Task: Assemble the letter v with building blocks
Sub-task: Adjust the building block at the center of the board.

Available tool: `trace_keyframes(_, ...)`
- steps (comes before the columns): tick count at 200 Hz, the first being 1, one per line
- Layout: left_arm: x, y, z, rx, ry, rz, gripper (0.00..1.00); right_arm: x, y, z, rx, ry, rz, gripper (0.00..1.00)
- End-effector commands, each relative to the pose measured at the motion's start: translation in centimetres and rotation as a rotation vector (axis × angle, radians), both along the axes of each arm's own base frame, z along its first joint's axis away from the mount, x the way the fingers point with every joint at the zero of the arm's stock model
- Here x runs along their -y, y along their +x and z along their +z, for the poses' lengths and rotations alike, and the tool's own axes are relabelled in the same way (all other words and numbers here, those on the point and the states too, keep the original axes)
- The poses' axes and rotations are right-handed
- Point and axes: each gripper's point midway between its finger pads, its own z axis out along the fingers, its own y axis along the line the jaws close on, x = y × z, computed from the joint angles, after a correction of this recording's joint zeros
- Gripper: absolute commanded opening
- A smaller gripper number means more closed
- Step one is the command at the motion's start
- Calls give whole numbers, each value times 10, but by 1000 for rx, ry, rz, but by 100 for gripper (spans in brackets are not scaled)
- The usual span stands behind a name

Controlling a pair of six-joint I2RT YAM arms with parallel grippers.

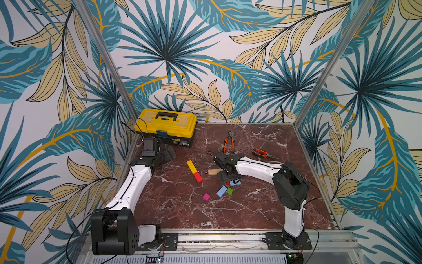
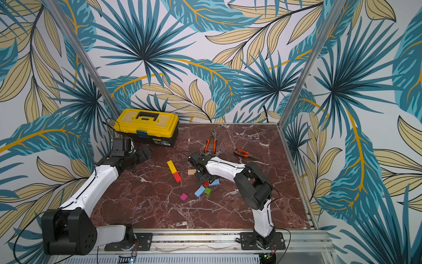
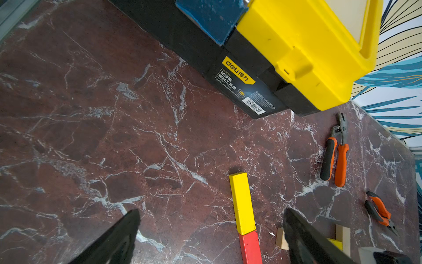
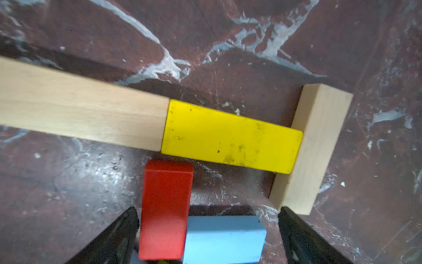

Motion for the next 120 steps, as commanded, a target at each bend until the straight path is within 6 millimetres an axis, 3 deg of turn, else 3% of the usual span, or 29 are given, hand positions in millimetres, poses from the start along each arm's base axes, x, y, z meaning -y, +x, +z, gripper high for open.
trace_keyframes(1, -3, -1, 6, 20, 5, 3, 99, -8, -5, 25, 33, 22, 79, 97)
trace_keyframes(18, -3, -2, 6, 19, 1, 4, 99, -17, -7, 33, 43, 39, 120, 96)
trace_keyframes(25, -3, -2, 6, 21, 2, 3, 99, -33, -17, 36, 48, 45, 176, 96)
trace_keyframes(70, -5, -4, 7, 25, 11, 9, 99, -81, -54, 38, 6, 142, 350, 94)
trace_keyframes(120, -5, -6, 8, 30, 12, 13, 99, -104, -87, 22, -64, 170, 480, 92)
